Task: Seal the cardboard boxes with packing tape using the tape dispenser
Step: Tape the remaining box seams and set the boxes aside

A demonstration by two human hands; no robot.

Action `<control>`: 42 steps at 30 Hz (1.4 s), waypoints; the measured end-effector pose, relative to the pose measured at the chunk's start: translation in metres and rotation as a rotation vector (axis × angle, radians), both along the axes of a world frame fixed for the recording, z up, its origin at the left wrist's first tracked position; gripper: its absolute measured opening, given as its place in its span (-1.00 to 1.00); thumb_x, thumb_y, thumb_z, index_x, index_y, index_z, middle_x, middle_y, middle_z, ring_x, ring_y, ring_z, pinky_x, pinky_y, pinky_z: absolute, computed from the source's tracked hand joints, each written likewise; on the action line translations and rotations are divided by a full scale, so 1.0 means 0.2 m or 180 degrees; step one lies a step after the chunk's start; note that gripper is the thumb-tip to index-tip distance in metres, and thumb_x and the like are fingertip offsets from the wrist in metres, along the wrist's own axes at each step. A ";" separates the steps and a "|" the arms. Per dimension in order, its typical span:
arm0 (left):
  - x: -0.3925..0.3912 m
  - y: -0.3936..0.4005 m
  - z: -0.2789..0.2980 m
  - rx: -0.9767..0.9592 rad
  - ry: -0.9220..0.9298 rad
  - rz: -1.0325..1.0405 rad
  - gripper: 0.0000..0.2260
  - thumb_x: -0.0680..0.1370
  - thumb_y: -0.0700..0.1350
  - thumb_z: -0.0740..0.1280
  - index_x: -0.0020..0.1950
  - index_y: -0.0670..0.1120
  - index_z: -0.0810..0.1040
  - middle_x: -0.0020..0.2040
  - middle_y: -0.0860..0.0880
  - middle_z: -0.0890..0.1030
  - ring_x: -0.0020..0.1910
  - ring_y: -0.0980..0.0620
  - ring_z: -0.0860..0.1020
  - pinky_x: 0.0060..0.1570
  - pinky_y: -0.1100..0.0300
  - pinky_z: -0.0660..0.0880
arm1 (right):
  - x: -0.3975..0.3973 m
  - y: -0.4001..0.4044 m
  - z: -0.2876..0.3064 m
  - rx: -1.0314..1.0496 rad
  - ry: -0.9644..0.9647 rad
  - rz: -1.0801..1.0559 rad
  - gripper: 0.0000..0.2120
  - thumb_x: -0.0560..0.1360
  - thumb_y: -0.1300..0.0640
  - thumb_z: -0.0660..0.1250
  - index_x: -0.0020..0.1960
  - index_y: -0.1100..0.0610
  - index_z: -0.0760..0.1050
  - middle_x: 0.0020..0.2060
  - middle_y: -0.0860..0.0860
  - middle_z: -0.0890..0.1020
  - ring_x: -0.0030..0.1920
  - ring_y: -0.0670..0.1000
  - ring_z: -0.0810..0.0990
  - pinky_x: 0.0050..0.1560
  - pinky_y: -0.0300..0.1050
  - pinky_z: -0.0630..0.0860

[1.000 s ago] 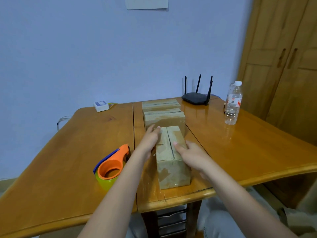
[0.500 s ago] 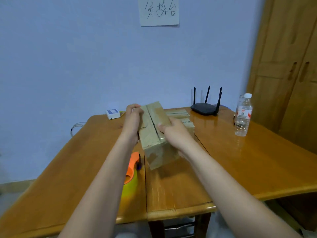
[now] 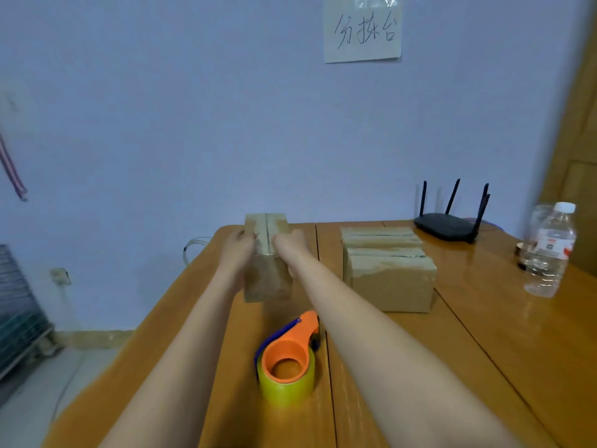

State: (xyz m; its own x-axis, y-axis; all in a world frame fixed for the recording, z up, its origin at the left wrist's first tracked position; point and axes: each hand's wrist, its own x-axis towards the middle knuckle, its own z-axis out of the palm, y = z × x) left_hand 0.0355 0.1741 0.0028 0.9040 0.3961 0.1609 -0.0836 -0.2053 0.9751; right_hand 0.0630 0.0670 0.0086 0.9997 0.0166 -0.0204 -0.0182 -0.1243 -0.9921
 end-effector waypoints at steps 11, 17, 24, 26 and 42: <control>0.15 0.18 -0.32 0.0388 0.0457 0.0162 -0.70 0.62 -0.21 0.12 0.32 -0.04 0.46 0.09 -0.05 0.56 -0.09 0.00 0.53 -0.13 0.15 0.49 | 0.21 0.20 -0.34 -0.0656 0.0274 0.0525 -0.66 0.60 0.20 0.18 0.33 0.25 0.49 0.22 0.17 0.60 0.18 0.20 0.57 0.04 -0.13 0.46; 0.16 0.21 -0.31 0.1534 0.0610 0.0668 -0.53 0.57 -0.16 0.21 0.50 -0.15 0.34 0.36 -0.21 0.49 0.27 -0.22 0.49 0.26 -0.10 0.46 | 0.19 0.05 -0.24 -0.1307 -0.0261 0.0684 -0.51 0.69 -0.02 0.12 0.52 0.24 0.27 0.42 0.16 0.45 0.44 0.20 0.41 0.38 -0.05 0.36; 0.19 -0.44 -0.06 0.1498 0.0103 -0.0152 -0.57 0.58 -0.18 0.21 0.47 -0.13 0.38 0.30 -0.17 0.55 0.15 -0.15 0.55 -0.04 0.14 0.42 | 0.23 -0.69 -0.07 -0.1714 -0.1278 -0.0810 -0.56 0.65 0.07 0.13 0.50 0.19 0.31 0.05 0.15 0.65 -0.01 0.15 0.63 -0.09 0.00 0.58; 0.20 -0.66 -0.06 0.1471 0.0222 -0.0548 -0.54 0.63 -0.13 0.19 0.53 -0.19 0.28 0.43 -0.18 0.44 0.34 -0.18 0.45 0.12 0.14 0.37 | 0.24 -0.93 -0.08 -0.1857 -0.1129 -0.1077 -0.56 0.65 0.09 0.13 0.49 0.24 0.31 0.09 0.18 0.64 -0.01 0.15 0.62 -0.14 -0.04 0.51; 0.08 -1.00 -0.28 0.0731 0.0160 -0.0657 -0.39 0.64 -0.02 0.27 0.63 -0.04 0.08 0.57 -0.12 0.16 0.50 -0.15 0.28 0.46 -0.09 0.30 | -0.03 -1.39 -0.34 -0.0402 -0.0207 -0.0840 -0.69 0.67 0.00 0.21 0.16 0.20 0.59 0.03 0.13 0.68 0.03 0.17 0.63 -0.16 -0.06 0.52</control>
